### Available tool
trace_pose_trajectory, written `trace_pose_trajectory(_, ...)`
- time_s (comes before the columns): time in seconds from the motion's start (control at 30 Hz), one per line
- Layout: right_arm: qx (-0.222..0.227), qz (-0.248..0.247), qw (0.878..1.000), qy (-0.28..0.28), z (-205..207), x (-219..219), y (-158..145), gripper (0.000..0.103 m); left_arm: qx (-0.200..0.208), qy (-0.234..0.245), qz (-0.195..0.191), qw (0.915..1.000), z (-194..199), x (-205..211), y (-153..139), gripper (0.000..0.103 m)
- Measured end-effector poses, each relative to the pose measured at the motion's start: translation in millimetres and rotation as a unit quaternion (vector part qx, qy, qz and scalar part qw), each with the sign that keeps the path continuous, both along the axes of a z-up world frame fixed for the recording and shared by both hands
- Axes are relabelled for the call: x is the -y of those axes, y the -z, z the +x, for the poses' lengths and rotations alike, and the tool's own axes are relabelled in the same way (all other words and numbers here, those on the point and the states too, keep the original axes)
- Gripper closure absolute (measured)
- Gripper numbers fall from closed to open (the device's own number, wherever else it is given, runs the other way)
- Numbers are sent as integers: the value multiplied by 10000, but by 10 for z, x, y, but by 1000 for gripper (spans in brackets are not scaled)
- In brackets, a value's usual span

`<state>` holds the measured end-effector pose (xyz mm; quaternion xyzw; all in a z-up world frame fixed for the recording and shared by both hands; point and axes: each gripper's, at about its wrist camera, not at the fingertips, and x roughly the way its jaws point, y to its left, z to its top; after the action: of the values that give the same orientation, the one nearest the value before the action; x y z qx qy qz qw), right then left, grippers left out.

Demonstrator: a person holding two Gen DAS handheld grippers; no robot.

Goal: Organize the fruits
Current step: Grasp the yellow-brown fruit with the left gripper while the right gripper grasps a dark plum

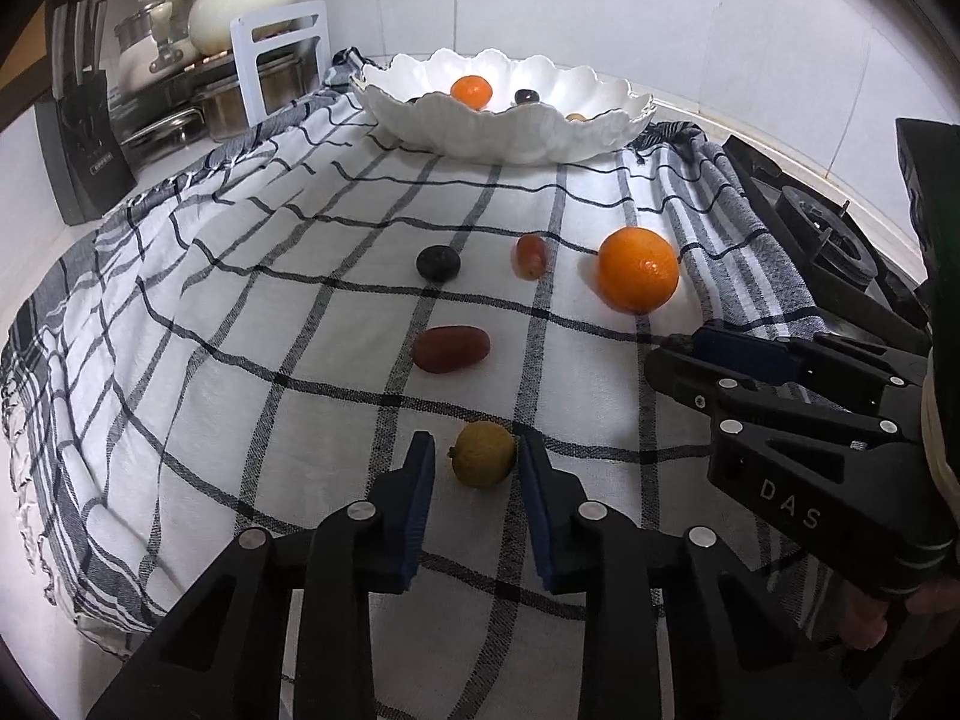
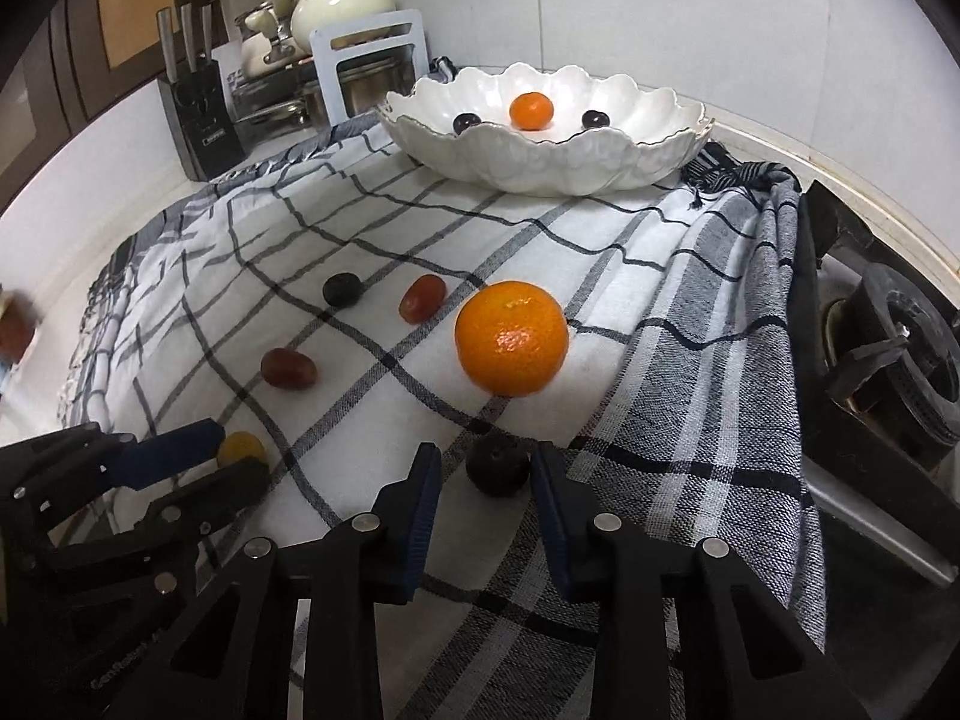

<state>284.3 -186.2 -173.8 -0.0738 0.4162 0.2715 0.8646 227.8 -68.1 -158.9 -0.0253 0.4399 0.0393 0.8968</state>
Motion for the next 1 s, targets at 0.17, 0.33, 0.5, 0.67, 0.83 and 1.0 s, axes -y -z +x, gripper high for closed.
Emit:
trace_pose_trajectory(0.17, 72, -123, 9999, 10, 5, -1, 16, 79, 11, -2, -2, 10000, -6, -9, 6, 79)
trace_pose_trajectory(0.33, 127, -153, 9998, -34, -15, -4, 8, 80, 39, -17, 0, 10000, -9, -8, -2, 79)
trace_pose_trajectory(0.5, 154, -81, 9998, -55, -65, 15, -32, 80, 133, -35, 11, 9999, -26, 1, -61, 79)
trace_pose_trajectory(0.67, 222, -33, 9997, -80, -132, 28, -94, 80, 263, -43, 17, 9996, -54, 11, -139, 79)
trace_pose_trajectory(0.83, 330, 26, 9994, -34, -188, 53, -194, 80, 400, -39, 36, 9992, -84, 6, -228, 79)
trace_pose_trajectory(1.0, 428, 96, 9990, 38, -235, 55, -317, 80, 543, -19, -4, 9985, -73, -49, -352, 79)
